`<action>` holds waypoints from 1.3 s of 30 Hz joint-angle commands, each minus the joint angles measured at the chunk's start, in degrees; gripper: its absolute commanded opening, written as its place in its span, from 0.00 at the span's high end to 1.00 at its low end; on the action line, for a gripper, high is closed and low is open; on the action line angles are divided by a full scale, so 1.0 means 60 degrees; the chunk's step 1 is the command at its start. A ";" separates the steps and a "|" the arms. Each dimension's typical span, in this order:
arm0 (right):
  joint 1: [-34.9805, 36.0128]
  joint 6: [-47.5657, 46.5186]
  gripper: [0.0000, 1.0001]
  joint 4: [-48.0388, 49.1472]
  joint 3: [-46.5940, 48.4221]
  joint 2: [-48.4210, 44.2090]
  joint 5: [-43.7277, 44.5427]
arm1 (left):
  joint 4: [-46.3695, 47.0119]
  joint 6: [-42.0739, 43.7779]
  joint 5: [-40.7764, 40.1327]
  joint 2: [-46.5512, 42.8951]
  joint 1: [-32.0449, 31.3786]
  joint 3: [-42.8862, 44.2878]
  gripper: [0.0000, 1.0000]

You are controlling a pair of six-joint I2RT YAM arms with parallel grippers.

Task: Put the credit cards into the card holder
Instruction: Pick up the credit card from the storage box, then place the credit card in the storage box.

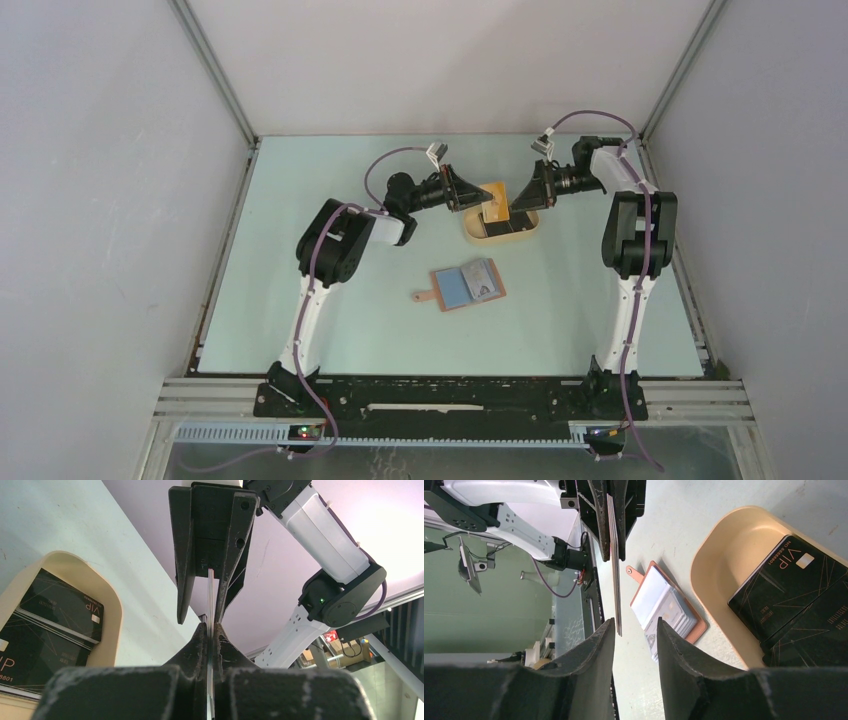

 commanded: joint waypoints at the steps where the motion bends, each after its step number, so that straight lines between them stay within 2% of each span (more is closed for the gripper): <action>1: 0.0100 -0.0025 0.57 -0.0033 0.0401 0.0004 -0.0021 | 0.0673 -0.0156 0.0247 -0.0095 0.0024 0.0297 1.00; 9: 0.0043 0.0258 0.65 0.0223 0.0331 0.0048 0.0107 | 0.0842 -0.0294 0.0251 -0.0029 0.0024 0.0348 1.00; 26: 0.0193 0.1610 0.65 0.1470 -0.0154 -0.0208 0.0403 | 0.0595 -0.0268 0.0162 0.0121 -0.0018 0.0518 1.00; 35: 0.0528 0.1977 0.62 0.1543 -0.0105 -0.0027 -0.0377 | 0.0110 -0.0093 0.0060 0.0248 -0.0020 0.0678 1.00; 39: 0.0590 0.2037 0.65 0.1505 -0.0083 0.0045 -0.0552 | 0.0110 -0.0113 0.0092 0.0267 -0.0045 0.0732 1.00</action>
